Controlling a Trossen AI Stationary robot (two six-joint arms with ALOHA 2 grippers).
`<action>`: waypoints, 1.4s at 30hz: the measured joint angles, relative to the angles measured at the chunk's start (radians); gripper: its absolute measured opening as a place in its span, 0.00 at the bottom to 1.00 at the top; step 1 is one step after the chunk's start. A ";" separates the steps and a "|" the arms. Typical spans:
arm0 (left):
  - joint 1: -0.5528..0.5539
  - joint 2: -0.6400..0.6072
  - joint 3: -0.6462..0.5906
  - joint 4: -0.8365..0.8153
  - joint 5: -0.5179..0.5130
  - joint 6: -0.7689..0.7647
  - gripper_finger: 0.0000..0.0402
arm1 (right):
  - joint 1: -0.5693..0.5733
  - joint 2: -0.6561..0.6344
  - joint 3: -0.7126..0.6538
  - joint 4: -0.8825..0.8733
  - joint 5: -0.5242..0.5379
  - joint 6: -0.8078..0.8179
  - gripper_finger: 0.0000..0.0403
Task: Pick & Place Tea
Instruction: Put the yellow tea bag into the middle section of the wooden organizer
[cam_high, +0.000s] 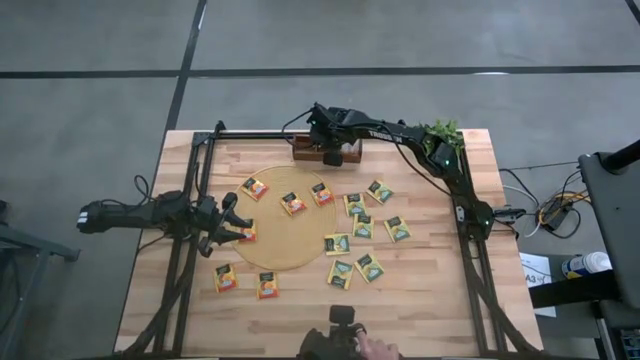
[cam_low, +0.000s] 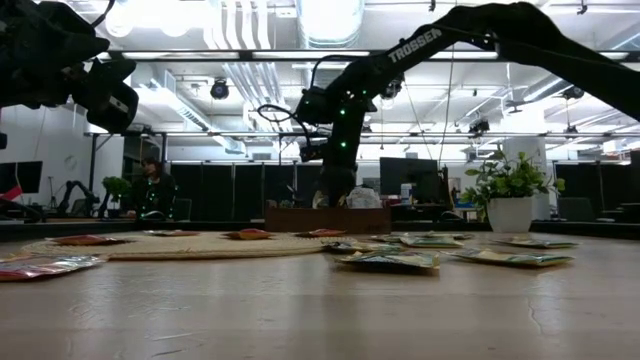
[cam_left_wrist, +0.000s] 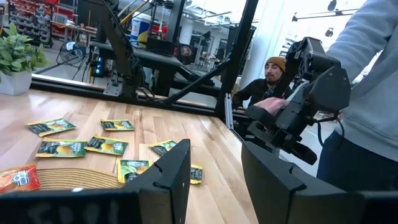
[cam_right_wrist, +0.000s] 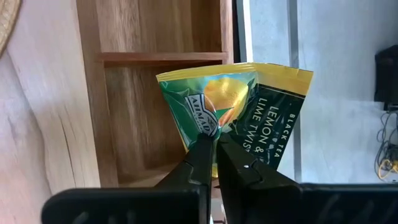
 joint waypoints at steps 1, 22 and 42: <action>0.000 0.000 0.000 0.000 0.000 0.000 0.34 | -0.001 0.000 -0.002 0.001 -0.001 0.000 0.03; 0.000 0.000 0.000 0.000 0.000 0.000 0.34 | -0.013 0.000 -0.039 0.060 -0.009 0.004 0.10; 0.000 0.000 0.000 0.000 0.000 0.000 0.34 | -0.017 -0.001 -0.035 0.075 -0.029 -0.008 0.52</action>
